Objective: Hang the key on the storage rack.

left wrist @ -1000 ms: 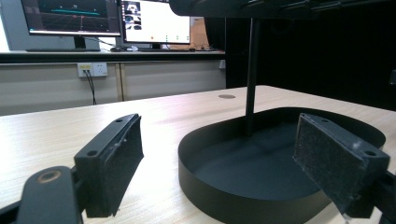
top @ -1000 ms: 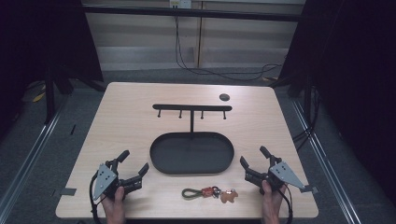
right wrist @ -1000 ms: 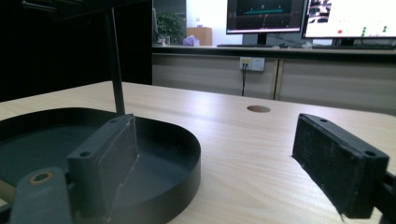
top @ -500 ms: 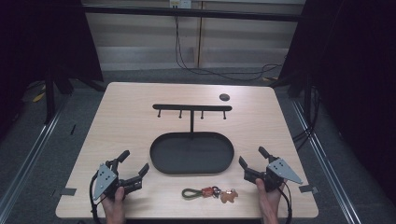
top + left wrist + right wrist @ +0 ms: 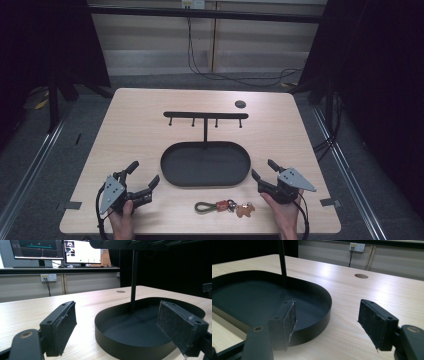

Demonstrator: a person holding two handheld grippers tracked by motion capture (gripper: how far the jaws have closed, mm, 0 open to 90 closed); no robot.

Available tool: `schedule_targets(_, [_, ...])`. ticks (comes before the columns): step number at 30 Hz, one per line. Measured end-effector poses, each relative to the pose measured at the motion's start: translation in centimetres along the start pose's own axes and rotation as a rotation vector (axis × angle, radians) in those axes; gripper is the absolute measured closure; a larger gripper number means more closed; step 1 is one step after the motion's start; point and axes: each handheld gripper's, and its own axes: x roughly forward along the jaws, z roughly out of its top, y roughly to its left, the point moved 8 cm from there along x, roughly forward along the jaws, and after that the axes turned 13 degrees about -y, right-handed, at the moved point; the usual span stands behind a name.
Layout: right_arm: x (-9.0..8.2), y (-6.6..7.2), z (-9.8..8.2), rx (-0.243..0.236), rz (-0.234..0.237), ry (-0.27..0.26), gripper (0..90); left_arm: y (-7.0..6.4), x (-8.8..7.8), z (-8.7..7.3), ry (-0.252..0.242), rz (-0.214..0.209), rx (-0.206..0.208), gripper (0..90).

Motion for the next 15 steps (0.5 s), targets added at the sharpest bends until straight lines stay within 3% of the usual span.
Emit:
schedule_targets(6, [0.2, 1.0, 0.3, 0.064, 0.123, 0.049, 42.7, 0.0, 0.0, 0.0, 0.0, 0.0, 0.0, 15.5])
schedule_targets(9, [0.2, 1.6, 0.6, 0.062, 0.175, 0.087, 48.0, 0.0, 0.0, 0.0, 0.001, 0.0, 0.0, 15.5])
schedule_targets(11, [0.3, 1.8, 0.9, 0.068, 0.195, 0.095, 51.4, 0.0, 0.0, 0.0, 0.001, 0.0, 0.001, 15.5])
schedule_targets(15, [0.5, 2.0, 1.4, 0.087, 0.227, 0.144, 50.1, 0.0, 0.0, 0.0, 0.0, 0.0, 0.001, 15.5])
